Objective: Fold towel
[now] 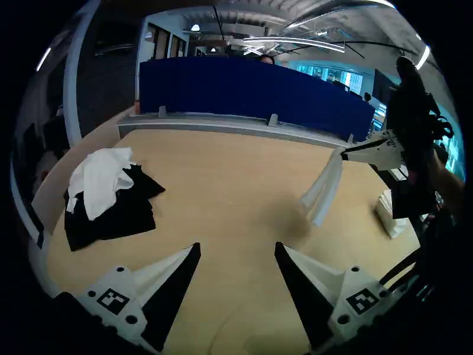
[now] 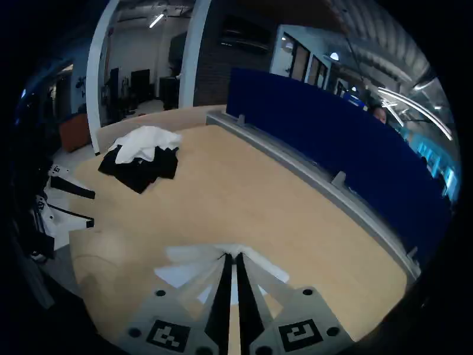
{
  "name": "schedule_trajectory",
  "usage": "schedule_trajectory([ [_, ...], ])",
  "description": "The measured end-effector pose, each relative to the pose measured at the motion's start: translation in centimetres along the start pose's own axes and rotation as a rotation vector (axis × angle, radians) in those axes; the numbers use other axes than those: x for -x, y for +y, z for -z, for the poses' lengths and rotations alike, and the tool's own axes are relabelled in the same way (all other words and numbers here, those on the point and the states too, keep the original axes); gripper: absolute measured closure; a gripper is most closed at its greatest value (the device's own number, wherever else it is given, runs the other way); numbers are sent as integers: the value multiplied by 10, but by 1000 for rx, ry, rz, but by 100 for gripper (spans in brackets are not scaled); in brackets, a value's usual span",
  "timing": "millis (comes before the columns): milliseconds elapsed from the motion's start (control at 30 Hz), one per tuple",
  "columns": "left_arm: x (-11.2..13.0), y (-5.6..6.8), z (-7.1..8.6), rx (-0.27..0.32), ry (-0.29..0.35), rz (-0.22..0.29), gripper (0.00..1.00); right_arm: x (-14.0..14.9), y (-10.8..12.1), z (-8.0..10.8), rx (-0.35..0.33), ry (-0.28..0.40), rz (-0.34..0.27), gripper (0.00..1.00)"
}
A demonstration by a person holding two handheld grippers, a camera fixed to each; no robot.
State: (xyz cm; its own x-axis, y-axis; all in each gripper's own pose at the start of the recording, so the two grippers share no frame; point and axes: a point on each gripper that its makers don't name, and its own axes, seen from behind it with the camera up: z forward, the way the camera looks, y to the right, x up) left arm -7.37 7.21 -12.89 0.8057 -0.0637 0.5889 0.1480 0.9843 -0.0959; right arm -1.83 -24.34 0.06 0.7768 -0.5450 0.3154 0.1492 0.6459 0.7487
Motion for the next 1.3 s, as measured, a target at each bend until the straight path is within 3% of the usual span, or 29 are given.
schedule_trajectory([
  [267, -4, 8, -2, 21, 5, -16, 7, 1, 19, 19, 27, 13, -38, 95],
  [567, -6, 13, -4, 38, 3, -31, 7, 11, 56, 50, 76, 8, -73, 95],
  [1300, -10, 28, -17, 55, -21, -56, 7, 60, 198, 154, 243, -15, -158, 95],
])
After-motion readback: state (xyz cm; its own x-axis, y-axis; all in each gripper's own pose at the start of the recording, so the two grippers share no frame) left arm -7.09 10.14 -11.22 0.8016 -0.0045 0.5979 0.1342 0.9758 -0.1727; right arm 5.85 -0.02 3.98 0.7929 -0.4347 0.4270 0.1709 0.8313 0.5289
